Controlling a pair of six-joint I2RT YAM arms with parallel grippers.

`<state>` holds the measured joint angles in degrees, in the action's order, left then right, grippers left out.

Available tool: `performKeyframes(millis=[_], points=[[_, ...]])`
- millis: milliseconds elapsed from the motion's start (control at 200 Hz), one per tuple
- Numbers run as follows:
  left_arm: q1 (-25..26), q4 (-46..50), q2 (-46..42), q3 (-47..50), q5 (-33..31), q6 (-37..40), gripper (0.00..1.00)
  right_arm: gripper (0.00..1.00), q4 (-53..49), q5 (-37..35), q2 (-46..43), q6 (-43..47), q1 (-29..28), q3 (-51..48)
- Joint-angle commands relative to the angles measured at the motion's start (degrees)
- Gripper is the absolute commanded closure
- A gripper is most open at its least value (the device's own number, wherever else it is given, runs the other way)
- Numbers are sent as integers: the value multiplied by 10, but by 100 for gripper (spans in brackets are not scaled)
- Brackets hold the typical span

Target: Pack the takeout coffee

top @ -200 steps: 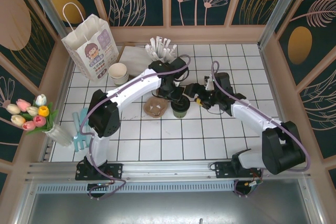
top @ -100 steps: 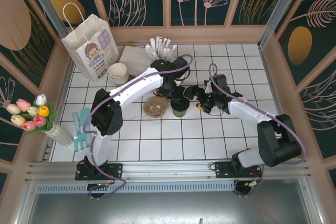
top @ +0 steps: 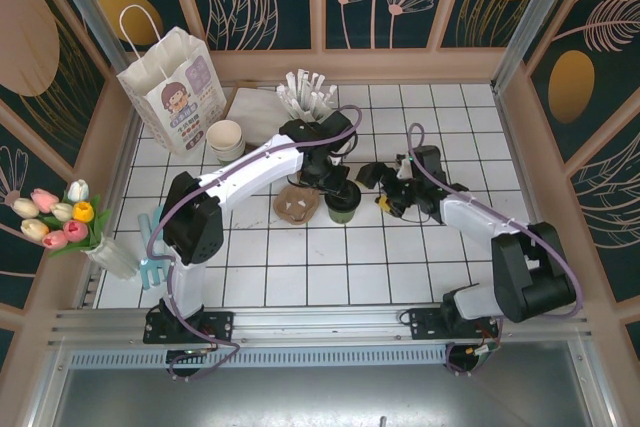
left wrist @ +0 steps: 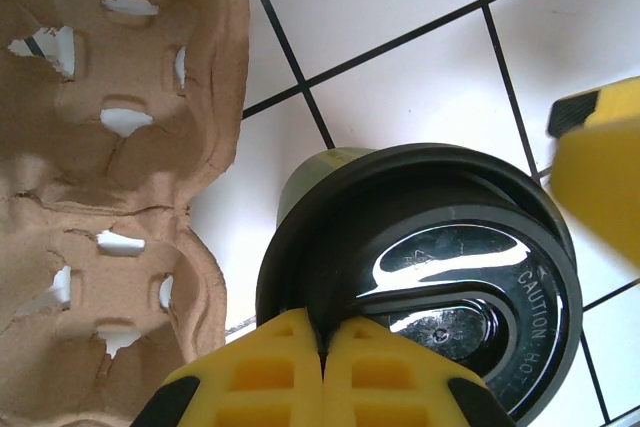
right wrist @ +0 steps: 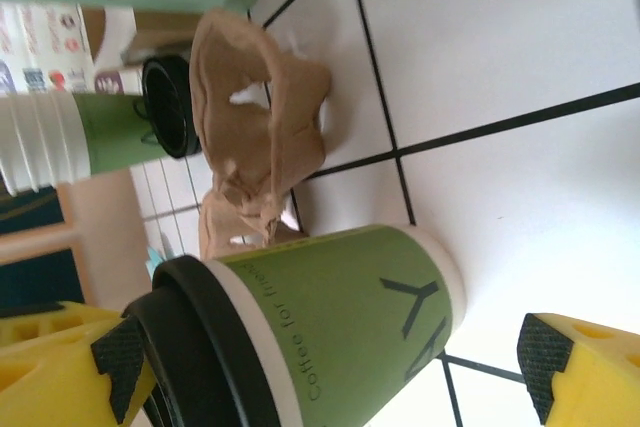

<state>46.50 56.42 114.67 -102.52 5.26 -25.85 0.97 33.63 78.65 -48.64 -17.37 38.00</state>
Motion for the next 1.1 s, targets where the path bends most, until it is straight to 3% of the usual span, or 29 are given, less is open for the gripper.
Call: performKeyframes(millis=[0,255,656,886,1096], points=[[3,22,27,28,1,-9,100,2,38,29,-5,-17,14,-11],[3,17,29,27,6,-10,100,3,26,74,27,11,7,-11],[3,-25,15,87,26,-26,100,4,25,64,85,40,-6,-55],[3,-17,16,67,20,-24,100,4,13,121,127,90,-6,52],[3,-14,18,57,27,-31,100,4,-6,145,189,109,-25,86]])
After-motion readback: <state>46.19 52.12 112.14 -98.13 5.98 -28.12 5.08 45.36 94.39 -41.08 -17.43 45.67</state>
